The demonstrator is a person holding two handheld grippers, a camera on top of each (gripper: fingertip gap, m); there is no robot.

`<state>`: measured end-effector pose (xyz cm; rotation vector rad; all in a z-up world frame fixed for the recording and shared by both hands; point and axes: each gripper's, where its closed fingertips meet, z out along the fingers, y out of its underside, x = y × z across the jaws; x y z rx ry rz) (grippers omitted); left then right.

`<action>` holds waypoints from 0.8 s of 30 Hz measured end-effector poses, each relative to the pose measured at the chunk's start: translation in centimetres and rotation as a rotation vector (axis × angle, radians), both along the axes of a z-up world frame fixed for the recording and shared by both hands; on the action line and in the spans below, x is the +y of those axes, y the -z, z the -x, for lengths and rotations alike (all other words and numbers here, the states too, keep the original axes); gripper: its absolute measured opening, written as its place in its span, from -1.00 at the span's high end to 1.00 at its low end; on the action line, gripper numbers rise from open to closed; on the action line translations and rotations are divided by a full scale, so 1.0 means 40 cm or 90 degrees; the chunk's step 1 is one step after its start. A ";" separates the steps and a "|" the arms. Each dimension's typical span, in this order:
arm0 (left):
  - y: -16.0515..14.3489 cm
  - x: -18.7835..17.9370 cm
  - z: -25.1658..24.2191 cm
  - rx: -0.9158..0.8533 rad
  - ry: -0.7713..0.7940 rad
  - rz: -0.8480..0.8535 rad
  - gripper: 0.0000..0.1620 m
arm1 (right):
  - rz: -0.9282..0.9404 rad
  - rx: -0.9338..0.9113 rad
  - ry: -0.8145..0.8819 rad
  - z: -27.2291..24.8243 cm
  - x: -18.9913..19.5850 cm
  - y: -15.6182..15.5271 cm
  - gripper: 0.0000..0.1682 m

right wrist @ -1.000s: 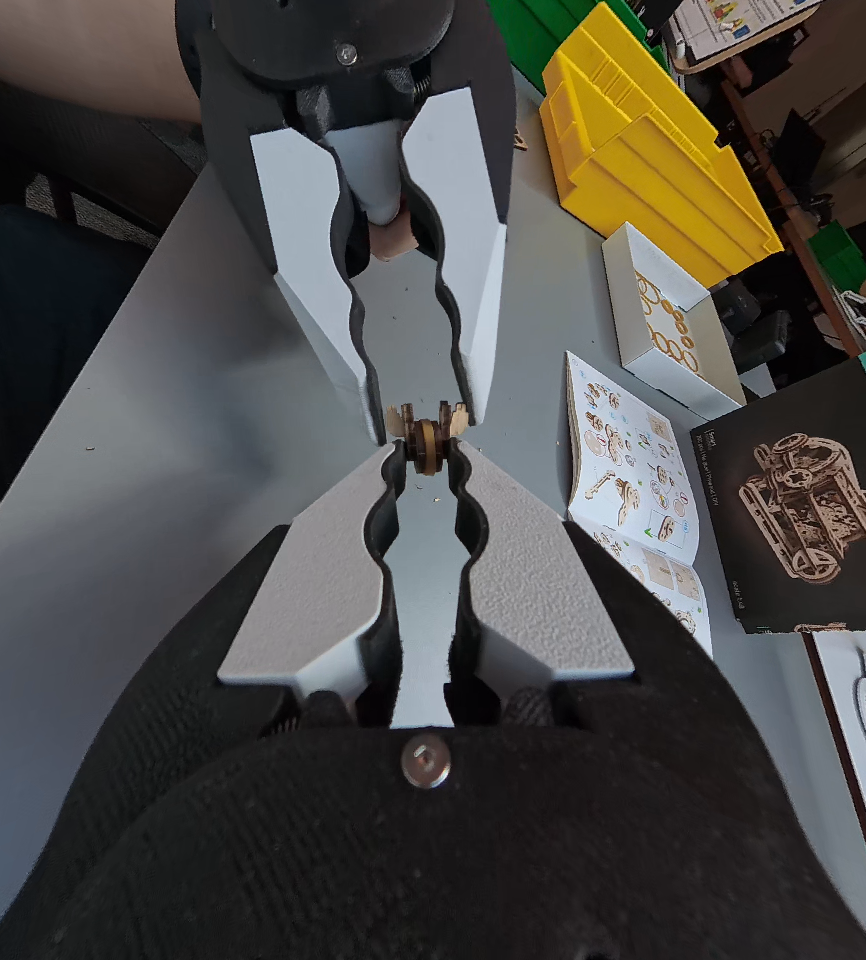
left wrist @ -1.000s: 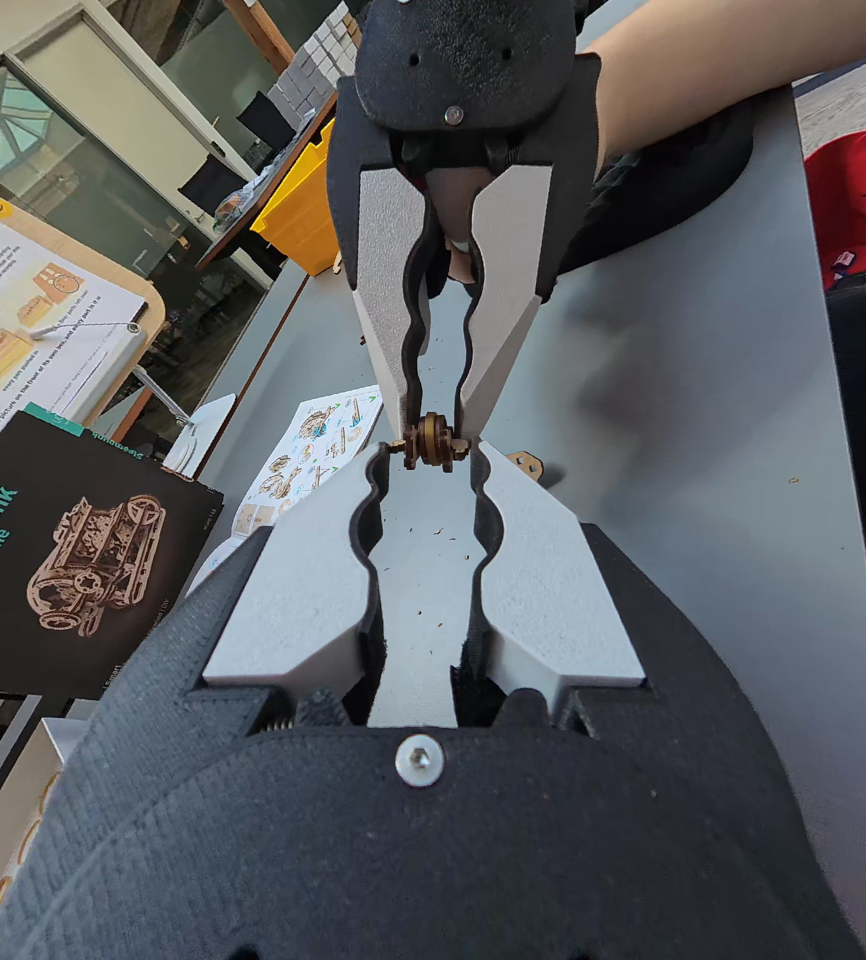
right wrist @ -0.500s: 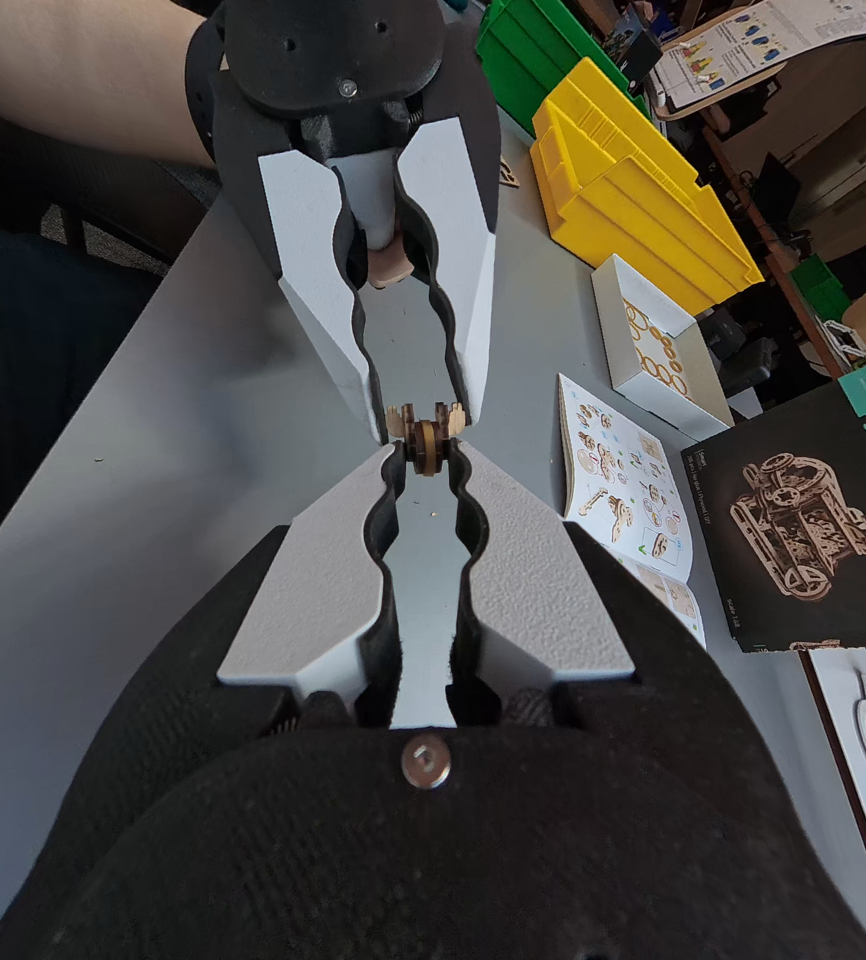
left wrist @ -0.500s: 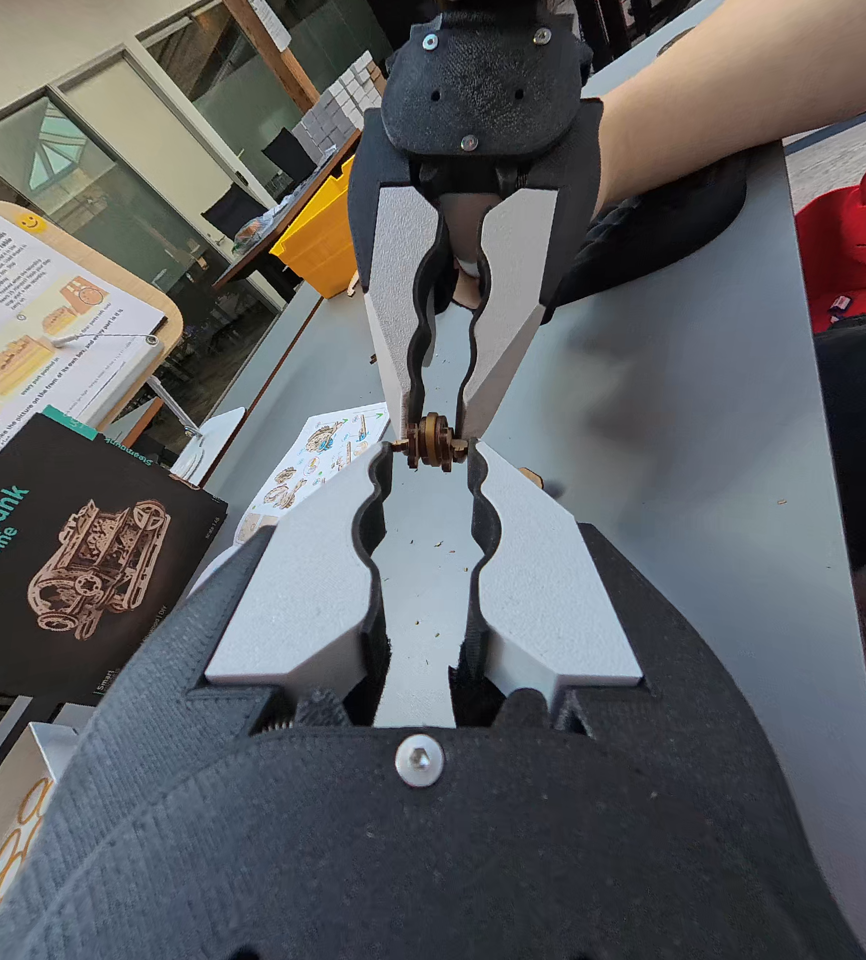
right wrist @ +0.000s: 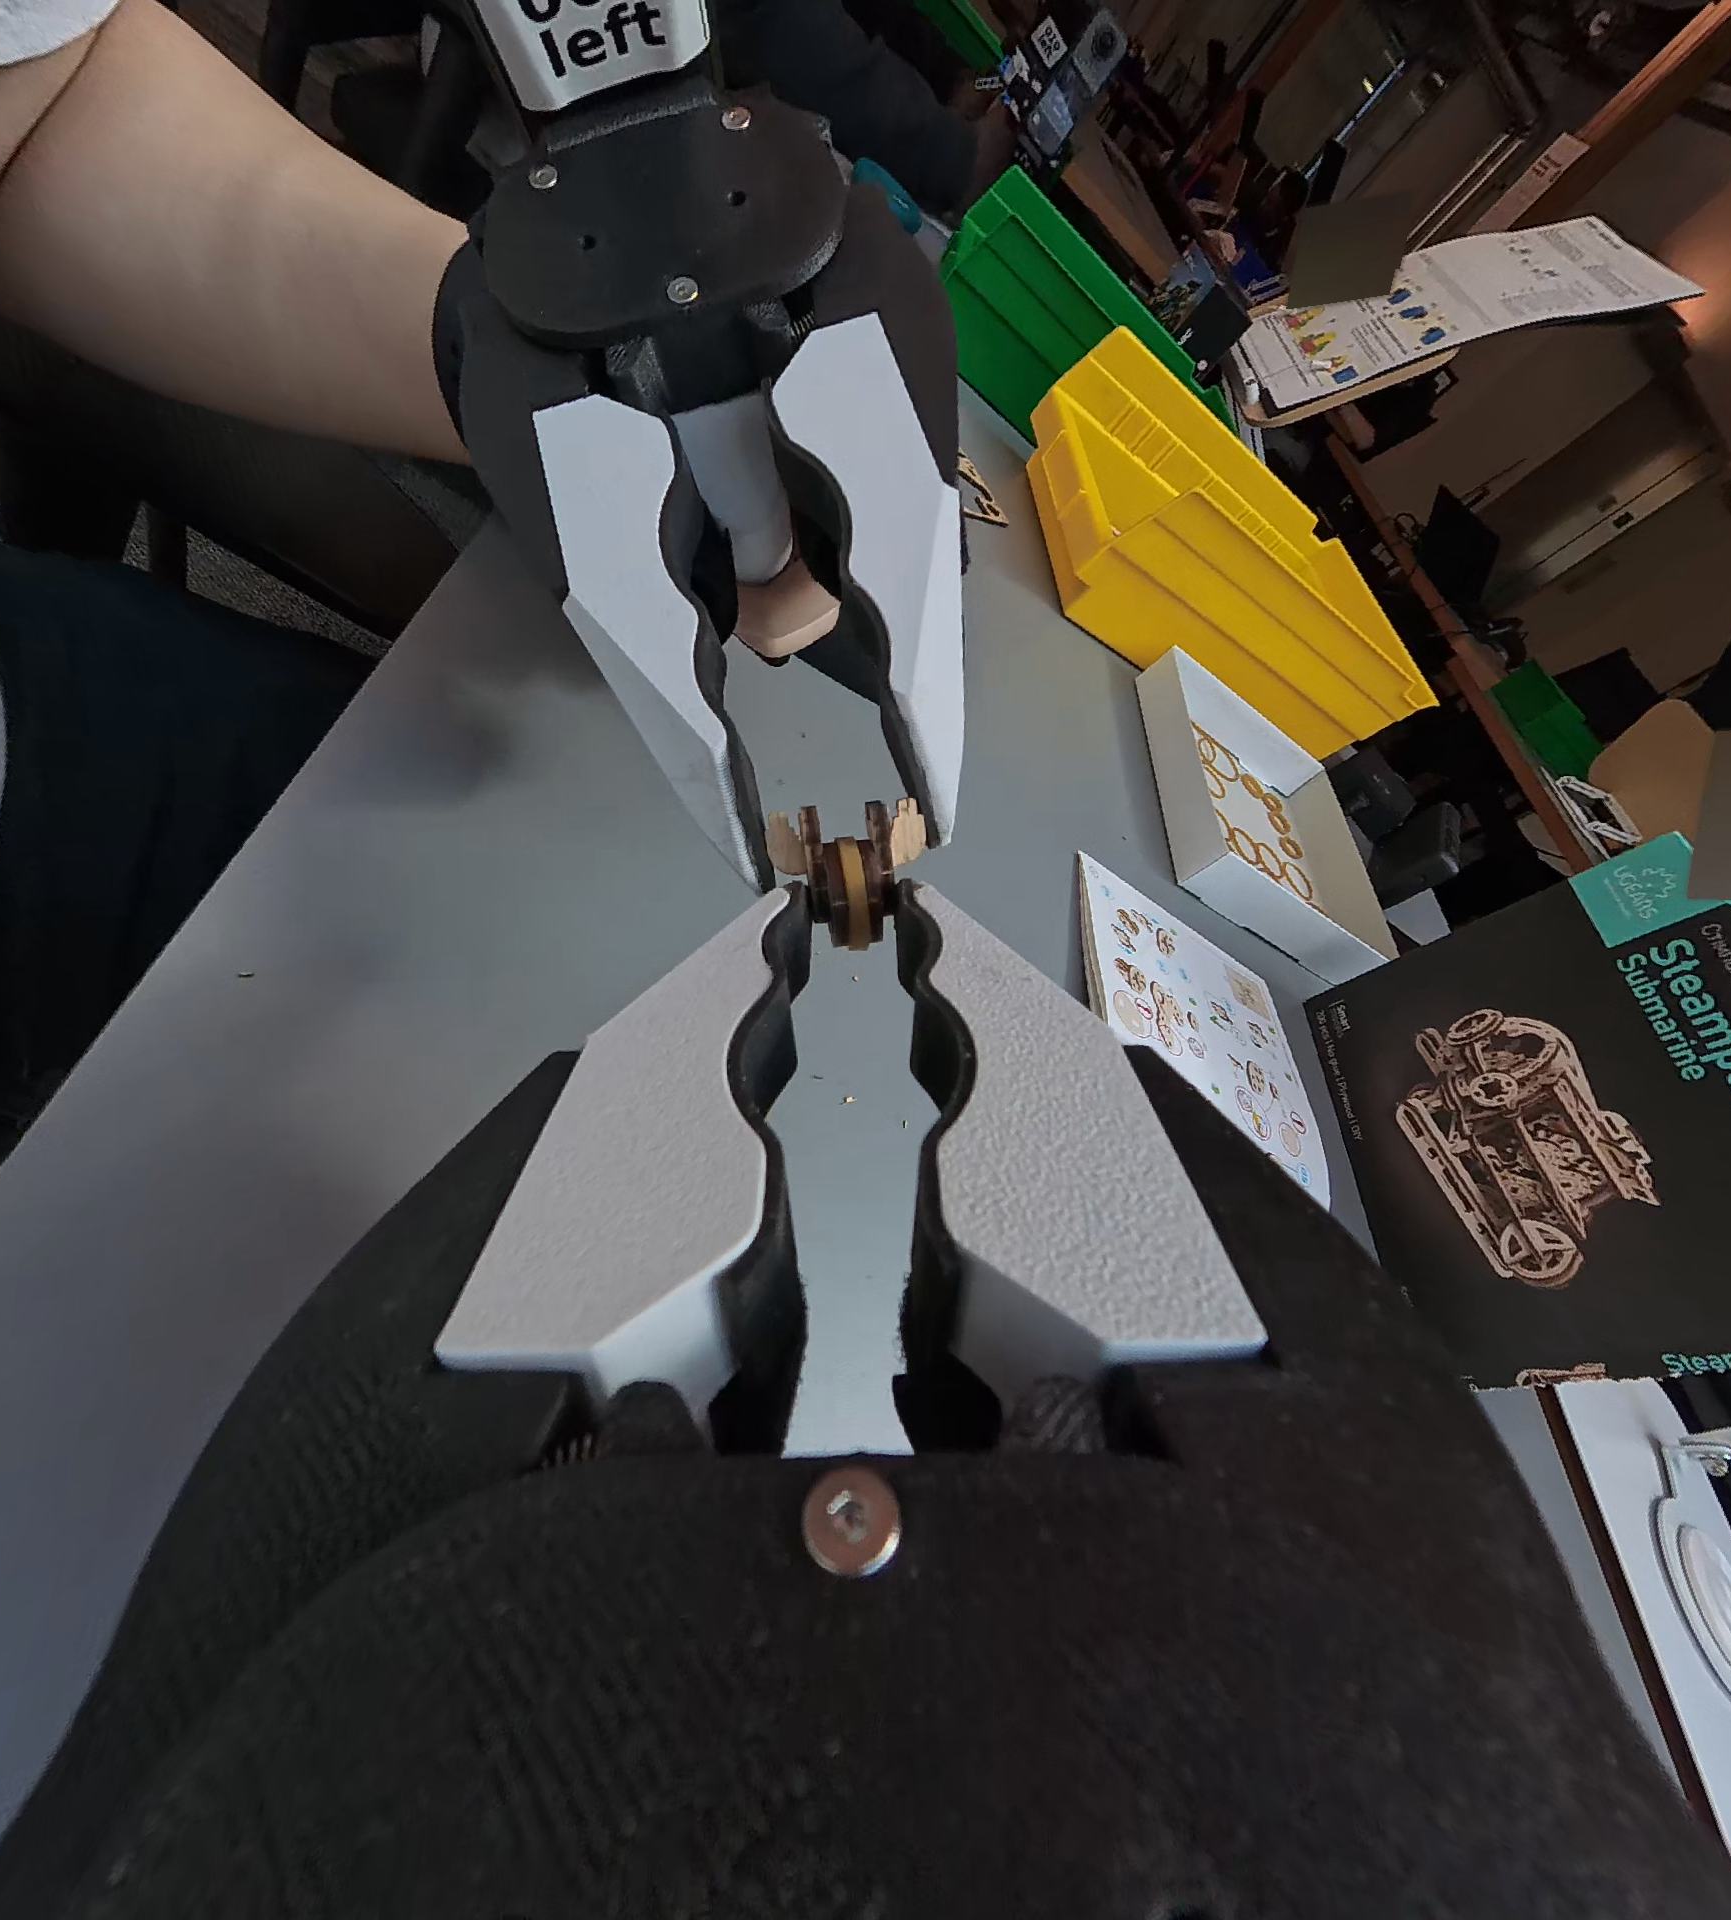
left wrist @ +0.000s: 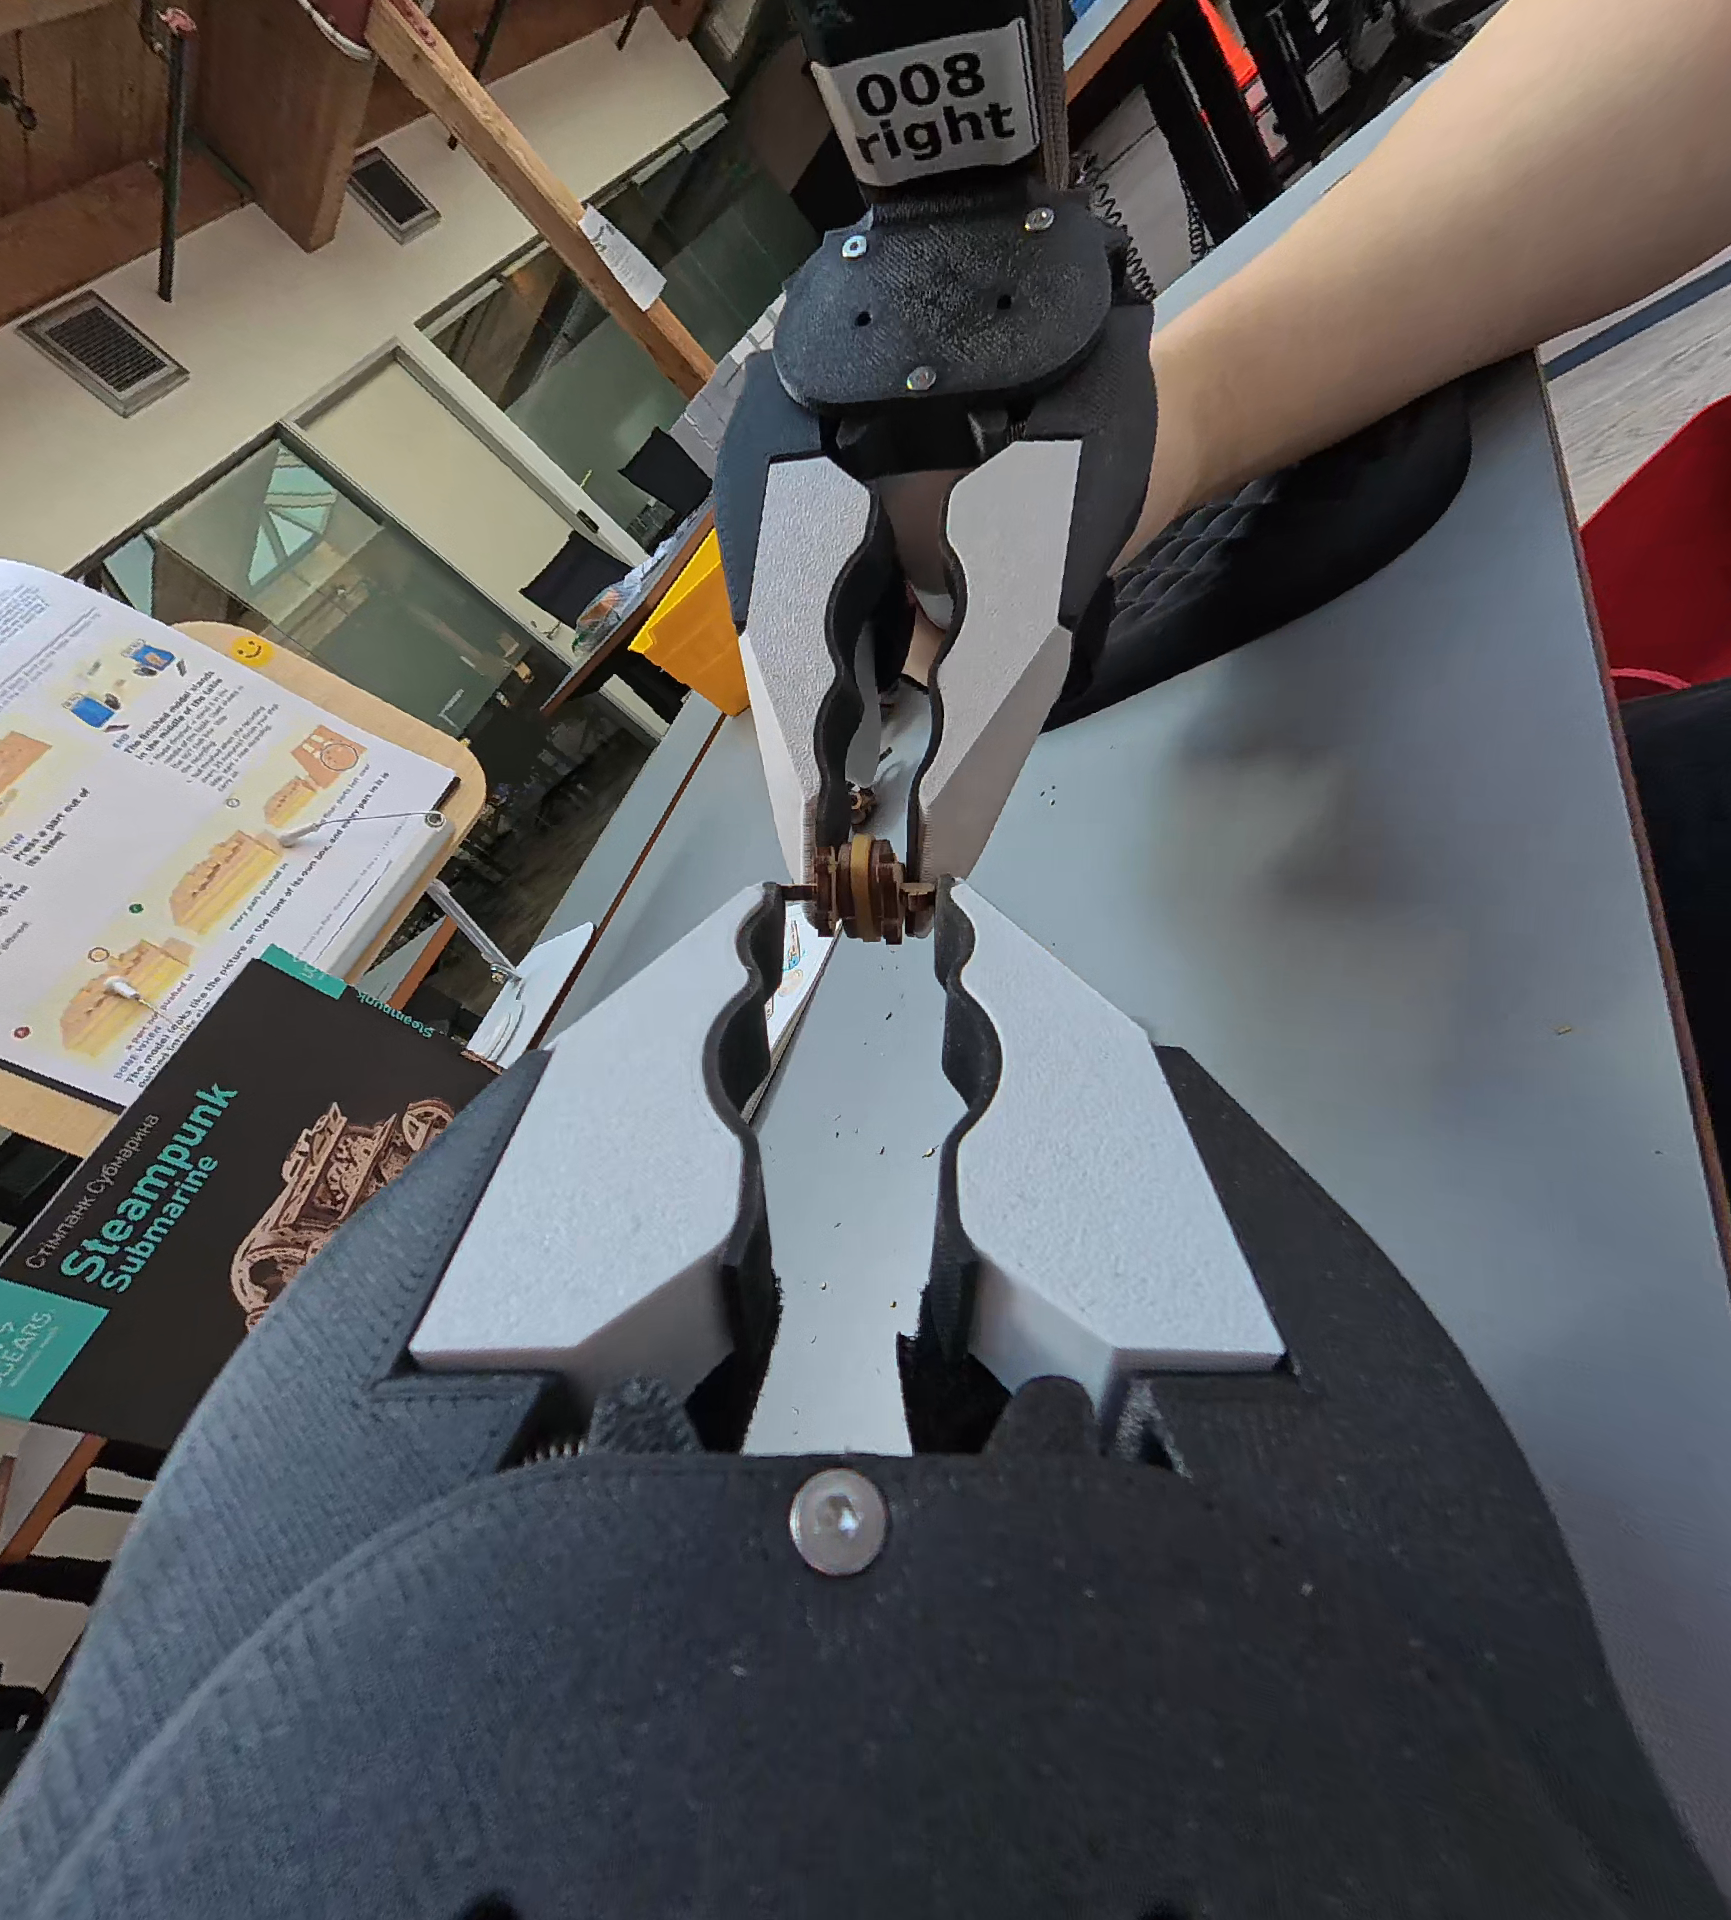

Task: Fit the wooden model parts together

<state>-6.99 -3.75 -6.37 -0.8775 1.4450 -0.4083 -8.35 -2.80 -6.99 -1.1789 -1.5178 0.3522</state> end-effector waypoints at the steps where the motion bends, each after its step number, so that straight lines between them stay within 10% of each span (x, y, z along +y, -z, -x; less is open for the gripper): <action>1: 0.000 -0.001 0.000 0.000 0.001 -0.003 0.67 | 0.000 -0.002 0.001 0.000 -0.001 0.000 0.81; 24: -0.012 0.031 -0.006 -0.060 -0.034 0.092 0.68 | 0.138 0.050 0.042 -0.016 0.031 -0.007 0.82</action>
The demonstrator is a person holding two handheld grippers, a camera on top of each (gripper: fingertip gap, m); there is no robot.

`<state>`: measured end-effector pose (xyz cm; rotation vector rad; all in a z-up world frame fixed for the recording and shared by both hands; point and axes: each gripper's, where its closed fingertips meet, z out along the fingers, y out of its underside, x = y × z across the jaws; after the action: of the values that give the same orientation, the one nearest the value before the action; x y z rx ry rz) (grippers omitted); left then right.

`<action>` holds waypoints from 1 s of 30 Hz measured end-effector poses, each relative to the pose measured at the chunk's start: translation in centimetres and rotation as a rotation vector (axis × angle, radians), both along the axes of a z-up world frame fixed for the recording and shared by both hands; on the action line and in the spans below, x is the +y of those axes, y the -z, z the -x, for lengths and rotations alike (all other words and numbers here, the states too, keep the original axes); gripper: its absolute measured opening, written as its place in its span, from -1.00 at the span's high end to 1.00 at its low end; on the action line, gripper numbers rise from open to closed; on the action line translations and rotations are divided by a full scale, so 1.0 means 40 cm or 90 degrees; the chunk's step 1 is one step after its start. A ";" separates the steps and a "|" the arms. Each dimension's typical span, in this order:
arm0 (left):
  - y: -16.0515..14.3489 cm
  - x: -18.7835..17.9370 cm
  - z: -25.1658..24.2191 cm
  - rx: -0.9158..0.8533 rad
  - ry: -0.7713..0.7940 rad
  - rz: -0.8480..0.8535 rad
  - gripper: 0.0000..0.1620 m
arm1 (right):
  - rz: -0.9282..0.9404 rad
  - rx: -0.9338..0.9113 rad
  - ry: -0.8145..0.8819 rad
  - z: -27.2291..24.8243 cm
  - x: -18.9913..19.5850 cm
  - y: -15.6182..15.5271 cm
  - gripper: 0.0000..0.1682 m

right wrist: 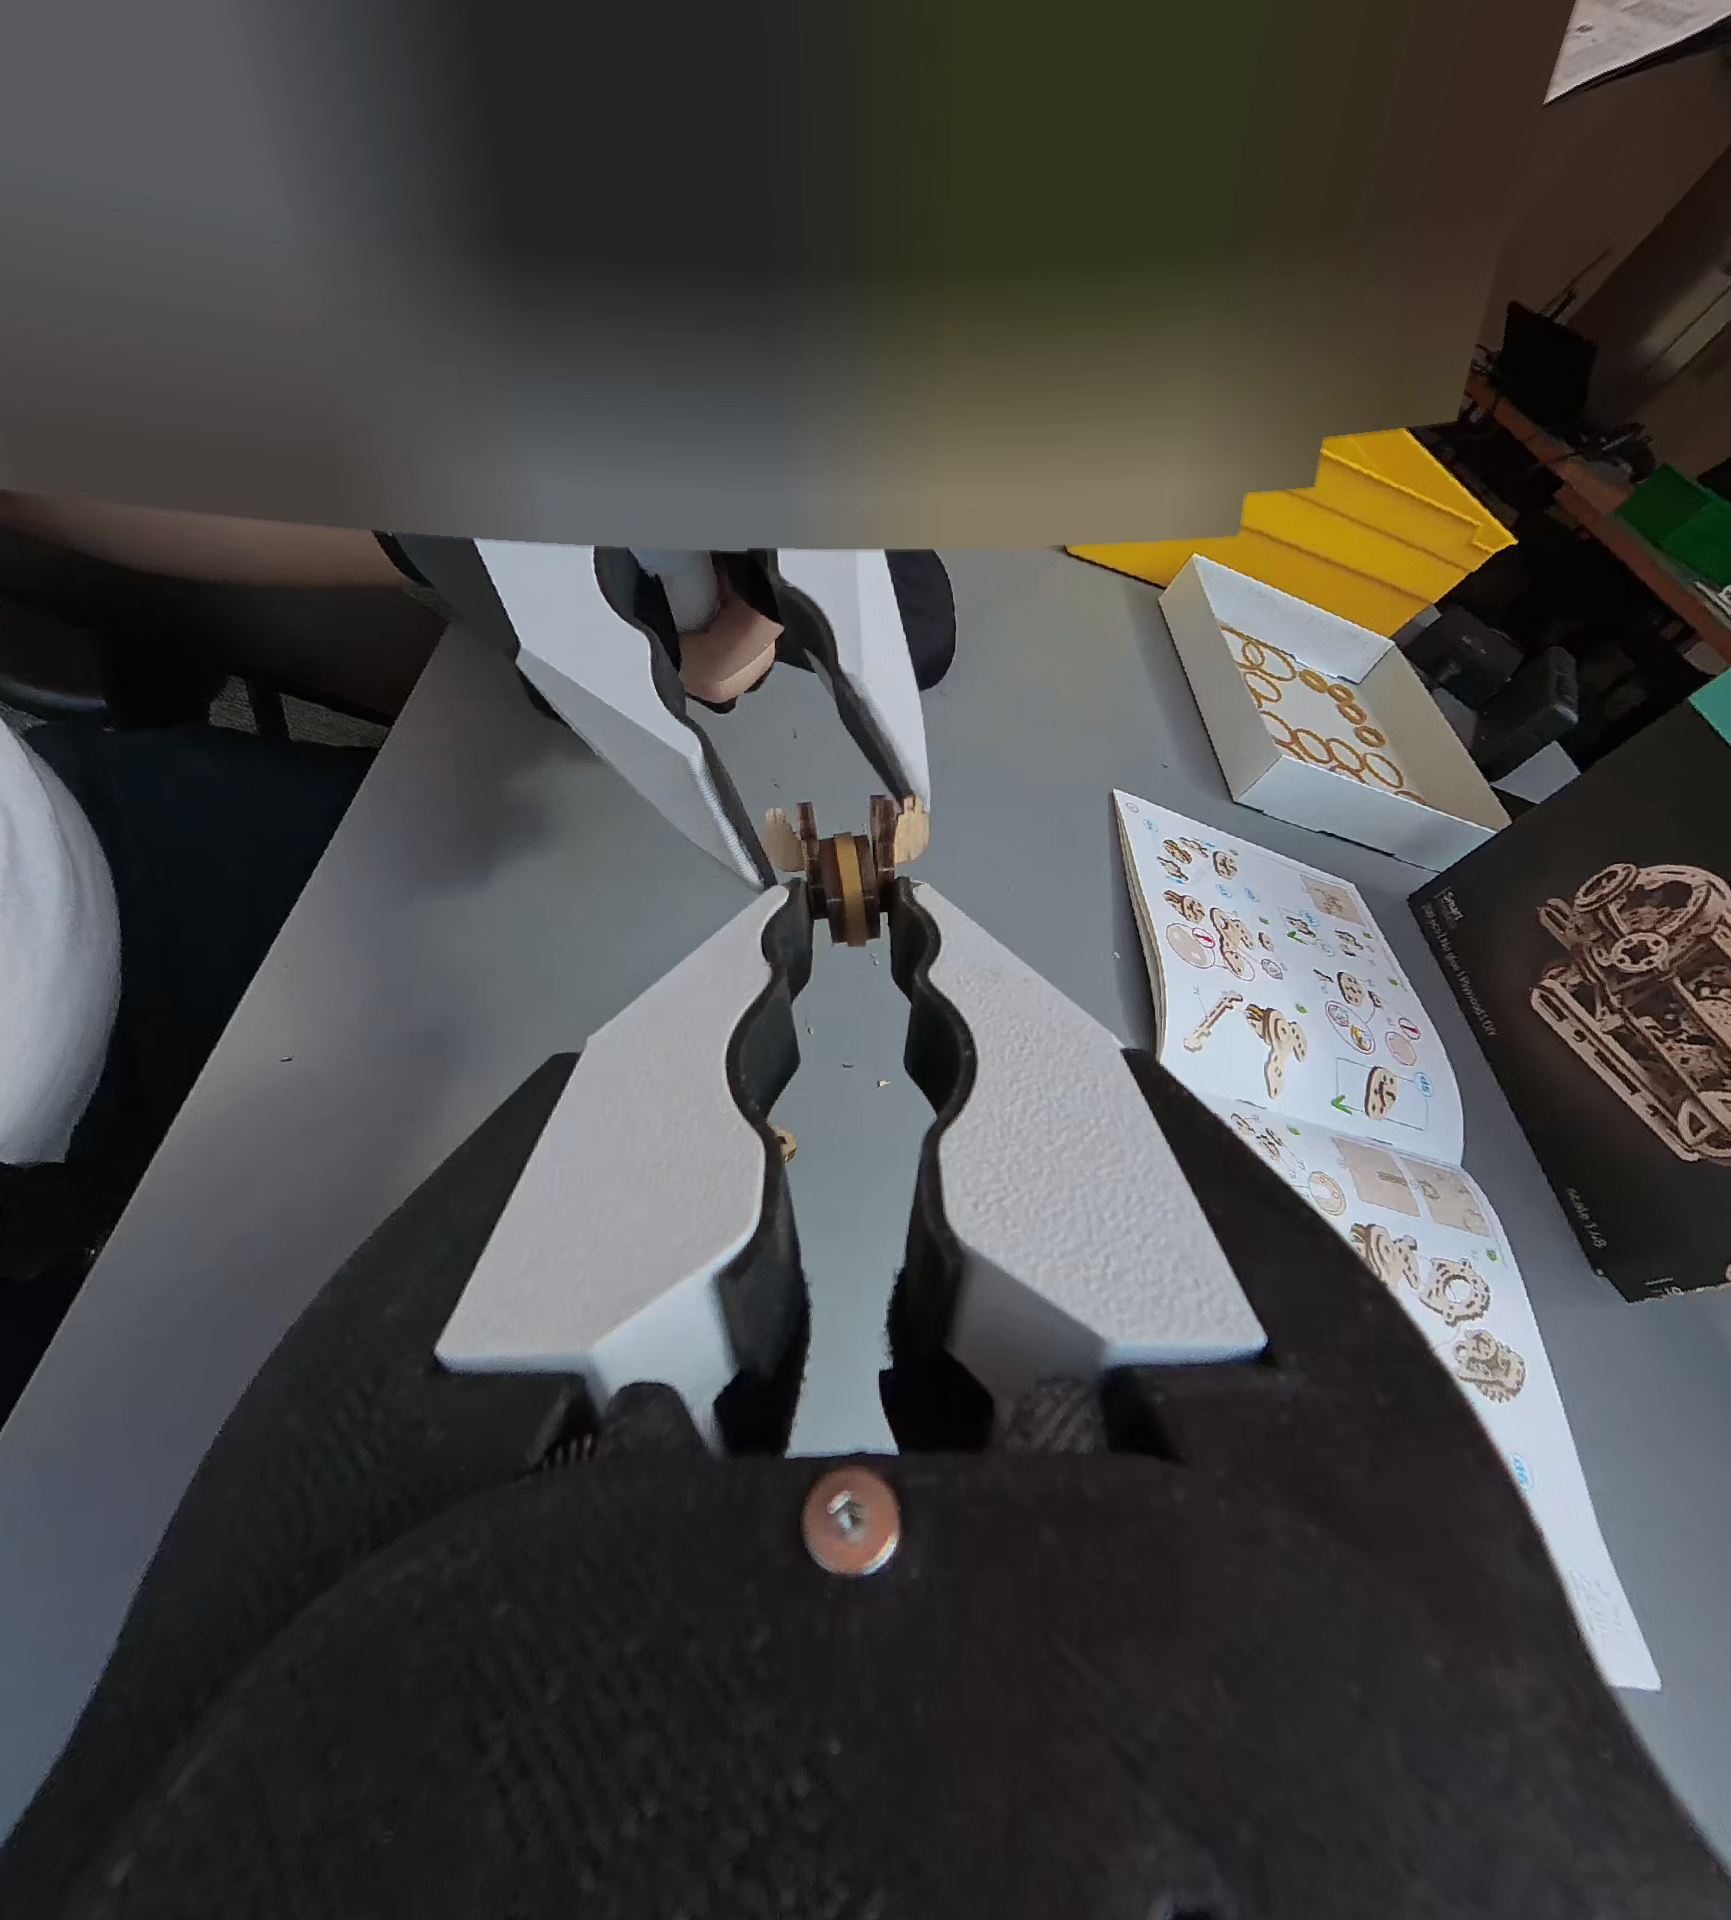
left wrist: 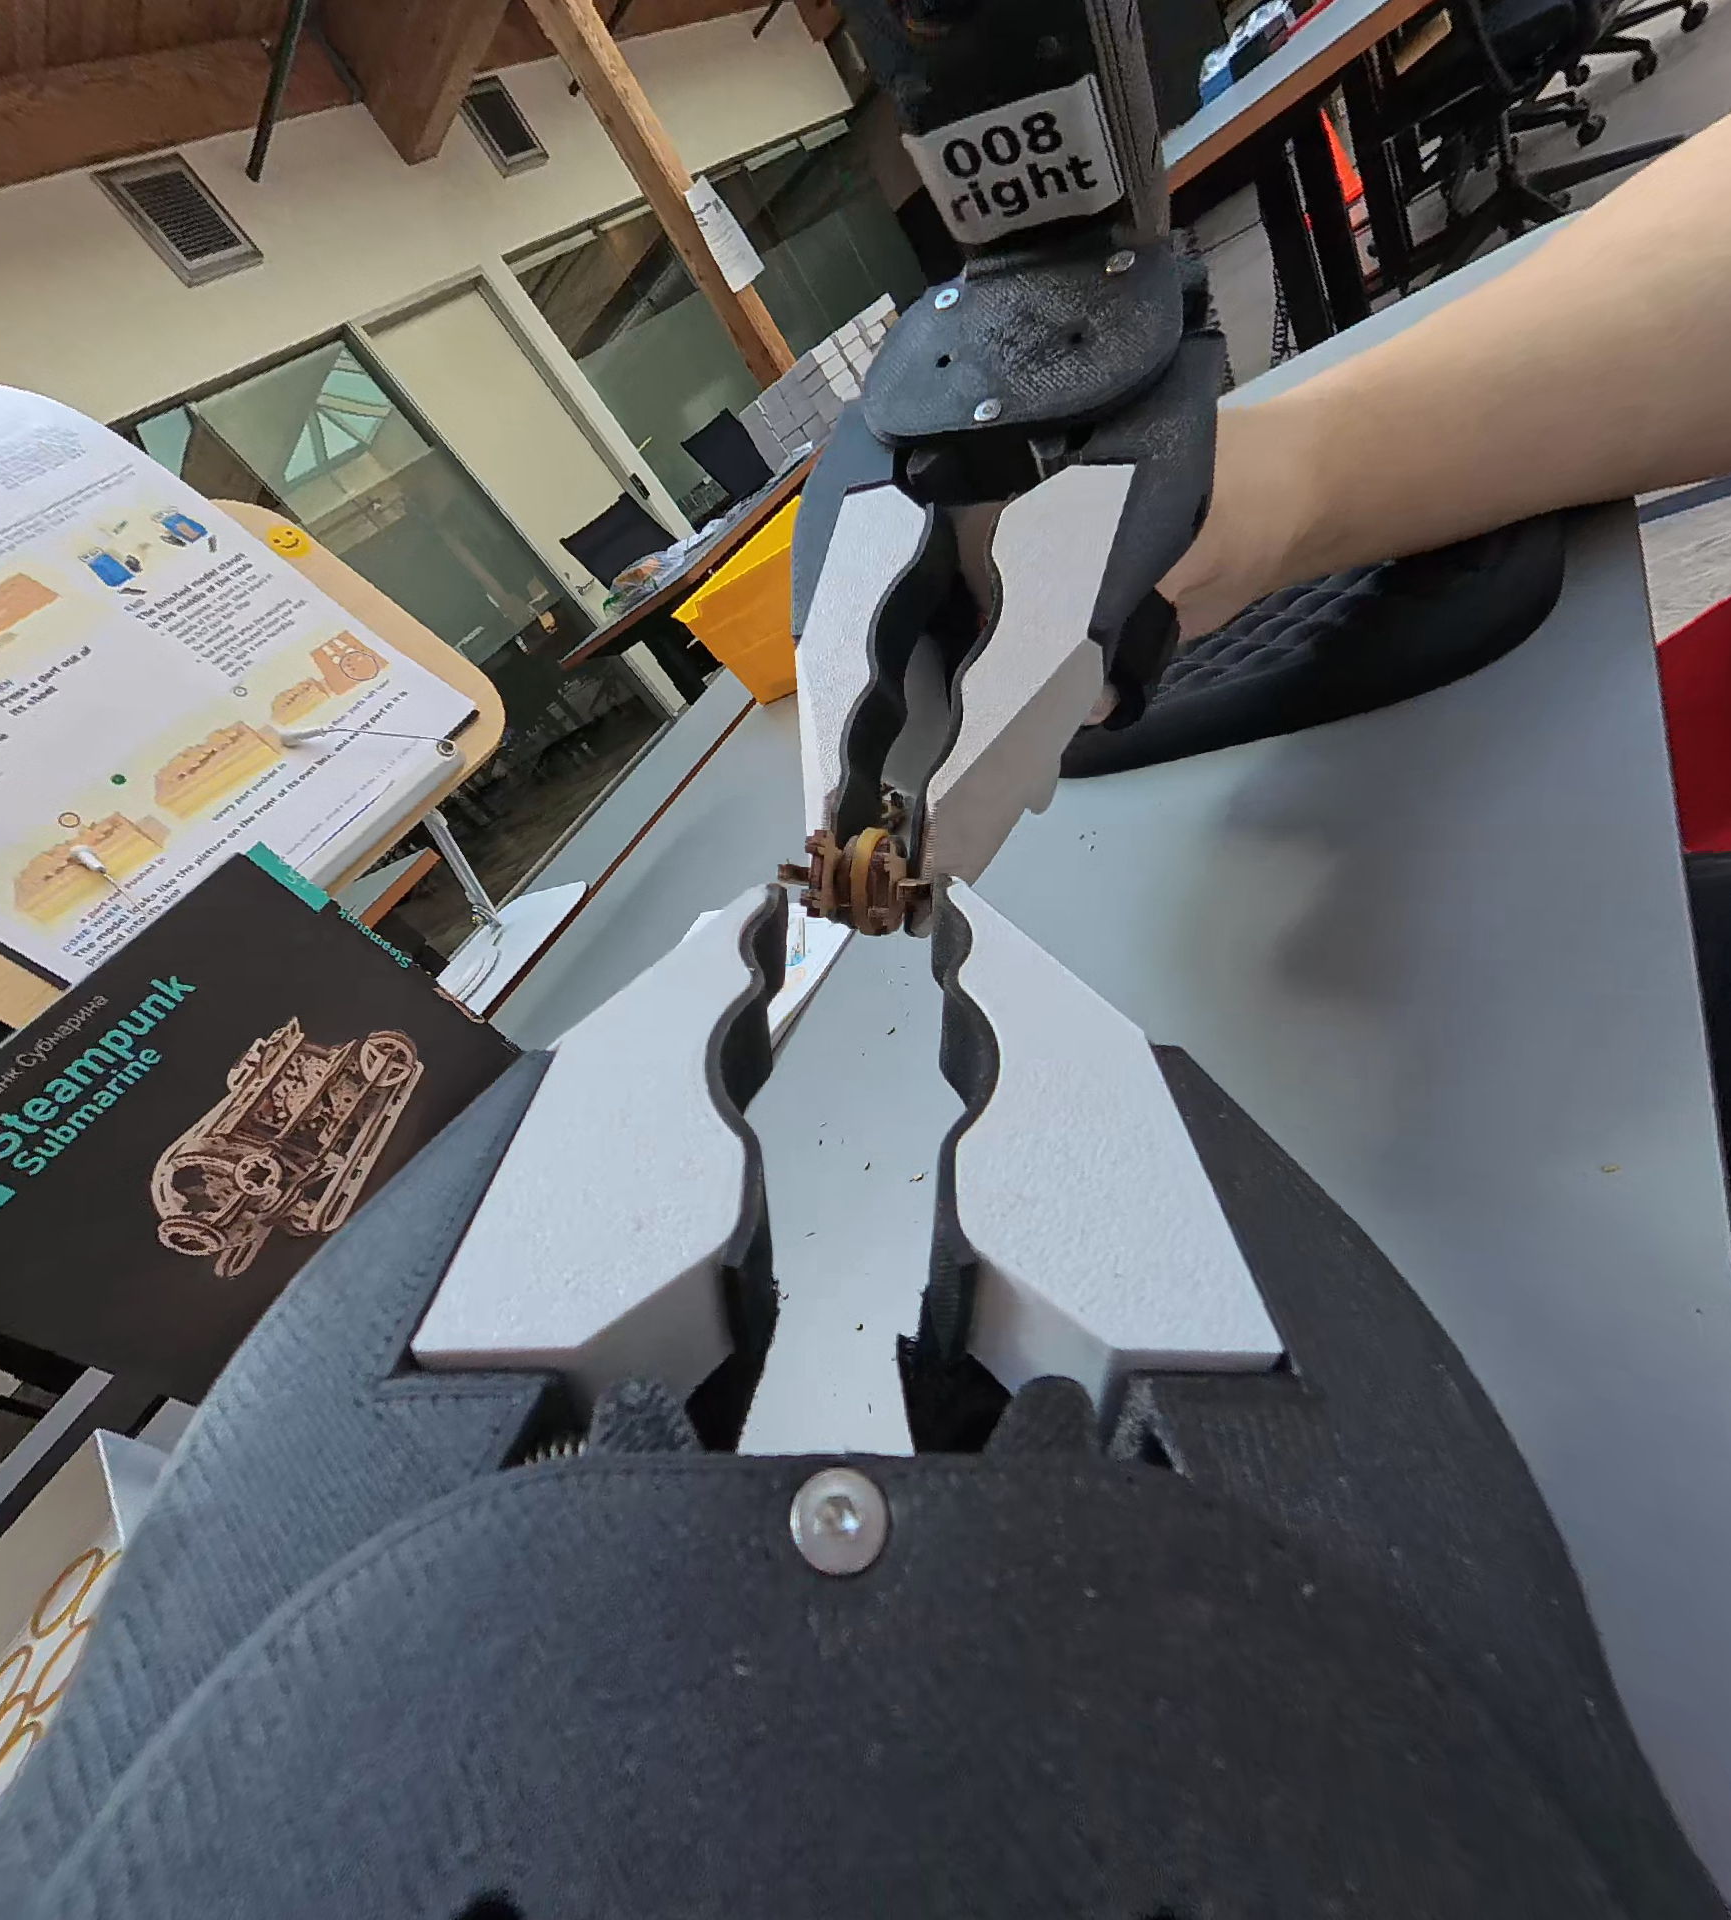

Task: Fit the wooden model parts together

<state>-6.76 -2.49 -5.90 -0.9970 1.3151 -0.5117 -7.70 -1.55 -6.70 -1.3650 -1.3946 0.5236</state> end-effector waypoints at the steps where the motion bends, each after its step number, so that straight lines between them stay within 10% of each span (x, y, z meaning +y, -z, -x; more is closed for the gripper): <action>1: -0.008 0.003 -0.001 -0.011 -0.009 -0.001 0.65 | 0.009 0.008 0.001 -0.002 0.001 -0.005 0.82; 25: -0.015 -0.008 0.003 -0.012 -0.032 -0.056 0.72 | -0.040 -0.003 0.008 0.004 -0.003 -0.009 0.82; 30: -0.009 -0.028 -0.001 0.018 0.022 -0.043 0.29 | 0.001 0.007 -0.024 0.016 -0.022 -0.003 0.82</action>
<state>-6.74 -3.63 -5.53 -0.9305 1.3688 -0.4785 -8.35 -2.45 -6.59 -1.3368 -1.4134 0.5574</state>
